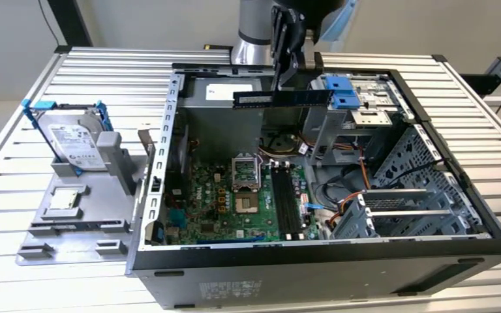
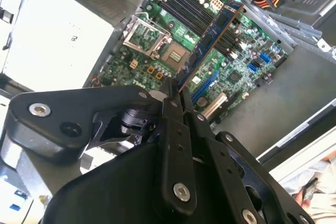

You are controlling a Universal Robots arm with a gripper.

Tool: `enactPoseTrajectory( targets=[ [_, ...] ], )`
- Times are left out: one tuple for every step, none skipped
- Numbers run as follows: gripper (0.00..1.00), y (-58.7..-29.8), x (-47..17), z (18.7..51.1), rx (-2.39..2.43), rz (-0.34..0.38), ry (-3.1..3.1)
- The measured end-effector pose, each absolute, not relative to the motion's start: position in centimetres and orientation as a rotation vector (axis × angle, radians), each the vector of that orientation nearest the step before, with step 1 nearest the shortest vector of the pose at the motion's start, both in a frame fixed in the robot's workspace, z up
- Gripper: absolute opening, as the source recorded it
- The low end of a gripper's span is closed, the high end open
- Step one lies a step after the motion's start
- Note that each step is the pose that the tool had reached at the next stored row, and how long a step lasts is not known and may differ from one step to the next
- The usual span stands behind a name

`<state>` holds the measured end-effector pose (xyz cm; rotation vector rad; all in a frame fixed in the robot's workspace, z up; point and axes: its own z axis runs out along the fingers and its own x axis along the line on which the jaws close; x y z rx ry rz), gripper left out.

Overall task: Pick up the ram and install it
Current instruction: 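Pick up the ram and move it above insertion slot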

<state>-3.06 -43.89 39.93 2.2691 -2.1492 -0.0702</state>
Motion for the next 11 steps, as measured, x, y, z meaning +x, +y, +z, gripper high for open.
enactPoseTrajectory(
  targets=[
    [0.00,-43.88,-3.06,39.92,2.269,-0.070,-2.149],
    [0.00,-43.88,-3.06,39.91,2.269,-0.070,-2.149],
    [0.00,-43.88,-3.06,39.91,2.269,-0.070,-2.149],
    [0.00,-43.88,-3.06,39.91,2.269,-0.070,-2.149],
    [0.00,-43.88,-3.06,39.91,2.269,-0.070,-2.149],
    [0.00,-43.88,-3.06,39.91,2.269,-0.070,-2.149],
    [0.00,-43.88,-3.05,39.90,2.269,-0.070,-2.149],
    [0.00,-43.88,-3.04,39.89,2.269,-0.070,-2.149],
    [0.00,-43.88,-3.04,39.89,2.269,-0.070,-2.149],
    [0.00,-43.88,-3.04,39.88,2.269,-0.070,-2.149],
    [0.00,-43.88,-3.04,39.88,2.269,-0.070,-2.149]
  ],
)
